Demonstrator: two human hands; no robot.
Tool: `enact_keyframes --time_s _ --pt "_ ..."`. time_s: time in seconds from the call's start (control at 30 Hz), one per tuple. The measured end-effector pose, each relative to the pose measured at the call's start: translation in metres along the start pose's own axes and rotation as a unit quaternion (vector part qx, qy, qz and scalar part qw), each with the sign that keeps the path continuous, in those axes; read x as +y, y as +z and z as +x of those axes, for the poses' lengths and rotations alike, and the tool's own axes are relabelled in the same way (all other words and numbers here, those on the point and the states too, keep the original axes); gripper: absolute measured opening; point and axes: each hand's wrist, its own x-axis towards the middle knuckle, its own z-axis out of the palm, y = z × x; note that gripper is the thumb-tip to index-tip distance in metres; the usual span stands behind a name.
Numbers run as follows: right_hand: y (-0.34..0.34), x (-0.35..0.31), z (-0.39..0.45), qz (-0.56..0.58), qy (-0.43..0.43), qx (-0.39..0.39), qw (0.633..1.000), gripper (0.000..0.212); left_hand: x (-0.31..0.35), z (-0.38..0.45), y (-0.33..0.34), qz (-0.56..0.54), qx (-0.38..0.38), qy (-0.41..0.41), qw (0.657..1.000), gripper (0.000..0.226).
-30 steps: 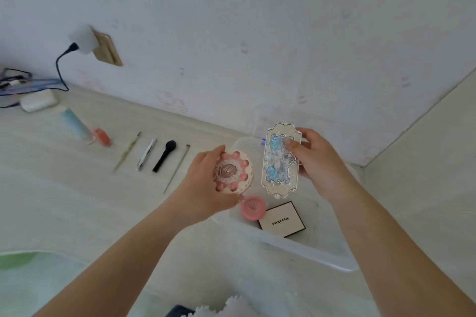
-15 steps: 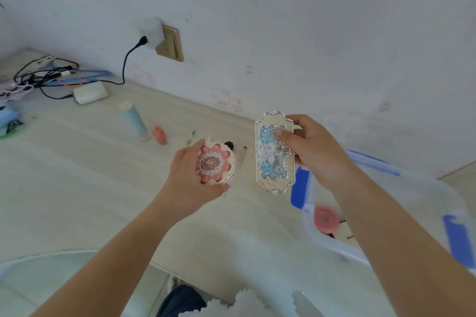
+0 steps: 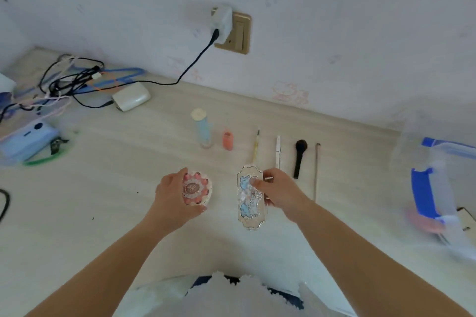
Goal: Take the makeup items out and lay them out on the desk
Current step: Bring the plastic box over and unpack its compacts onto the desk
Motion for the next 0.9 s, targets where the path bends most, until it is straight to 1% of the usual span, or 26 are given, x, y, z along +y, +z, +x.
enact_keyframes --time_s 0.17,0.37,0.5,0.57,0.63,0.7,0.73,0.83,0.9 --pt "0.040 0.008 0.013 0.060 0.061 -0.014 0.996 0.020 -0.029 0.012 -0.004 0.021 -0.009 0.007 1.000 0.101" --pt "0.062 0.009 0.026 0.107 0.086 -0.001 0.991 0.013 -0.037 0.025 -0.002 0.019 -0.009 0.024 0.999 0.100" --pt "0.068 0.012 0.032 0.123 0.105 0.012 0.987 0.013 -0.041 0.030 0.001 0.021 0.003 0.044 0.999 0.098" --pt "0.067 0.015 0.033 0.088 0.099 0.029 0.991 0.016 -0.043 0.031 0.003 0.027 0.005 0.055 0.998 0.097" --pt "0.064 0.018 0.034 -0.011 0.086 0.045 0.995 0.018 -0.046 0.032 0.004 0.041 -0.002 0.062 0.997 0.097" --pt "0.061 0.021 0.036 -0.120 0.073 0.045 0.989 0.021 -0.047 0.033 0.005 0.054 -0.008 0.065 0.996 0.099" --pt "0.060 0.021 0.038 -0.152 0.072 0.043 0.985 0.024 -0.048 0.033 0.005 0.058 -0.006 0.069 0.996 0.100" --pt "0.059 0.019 0.043 -0.193 0.077 0.030 0.978 0.031 -0.048 0.034 0.006 0.055 0.001 0.070 0.996 0.103" --pt "0.059 0.016 0.044 -0.240 0.076 0.022 0.968 0.032 -0.048 0.034 0.007 0.057 0.002 0.068 0.996 0.103"
